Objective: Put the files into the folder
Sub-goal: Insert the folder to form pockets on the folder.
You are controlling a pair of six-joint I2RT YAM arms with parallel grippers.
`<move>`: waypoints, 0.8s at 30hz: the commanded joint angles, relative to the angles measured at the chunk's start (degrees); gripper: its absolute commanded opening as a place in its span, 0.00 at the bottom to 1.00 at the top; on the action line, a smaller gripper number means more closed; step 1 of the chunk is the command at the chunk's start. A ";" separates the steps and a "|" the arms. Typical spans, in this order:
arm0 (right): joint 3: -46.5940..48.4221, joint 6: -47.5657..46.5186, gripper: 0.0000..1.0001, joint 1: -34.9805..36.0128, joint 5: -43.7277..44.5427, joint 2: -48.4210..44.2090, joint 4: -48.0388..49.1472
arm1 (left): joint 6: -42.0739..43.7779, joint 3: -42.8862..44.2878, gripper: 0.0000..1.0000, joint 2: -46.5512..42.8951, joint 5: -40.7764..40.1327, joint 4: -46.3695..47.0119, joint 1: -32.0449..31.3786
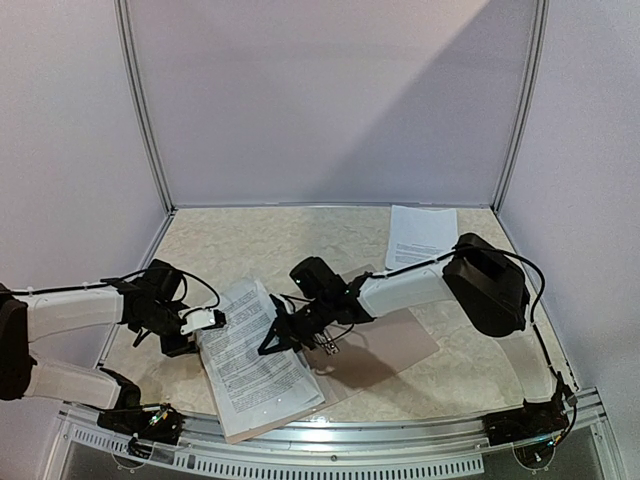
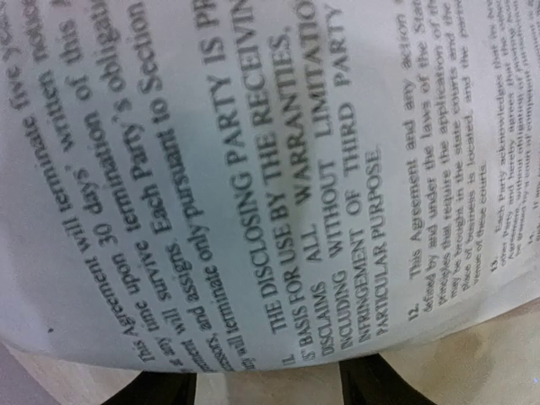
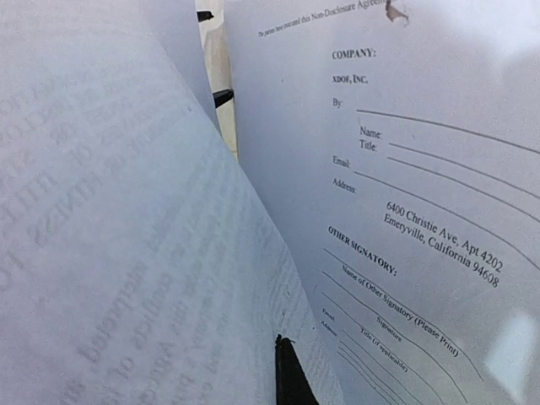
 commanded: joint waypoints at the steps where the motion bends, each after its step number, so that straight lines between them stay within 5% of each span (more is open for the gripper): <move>1: -0.39 2.96 0.00 0.27 -0.68 1.79 1.65 | 0.91 -3.85 0.59 2.35 -3.66 -0.49 -0.54; 5: -2.30 3.07 0.00 -0.15 1.00 1.02 0.35 | 0.98 -4.25 0.59 2.06 -4.42 -0.31 -0.60; 18: 4.90 -13.78 0.47 -0.90 9.35 -4.07 -25.65 | 1.06 -4.37 0.60 1.89 -6.77 0.23 -0.55; 24: 5.18 -20.40 0.46 -1.00 13.54 -5.45 -35.26 | 1.08 -3.81 0.60 0.97 -6.86 -0.87 -0.60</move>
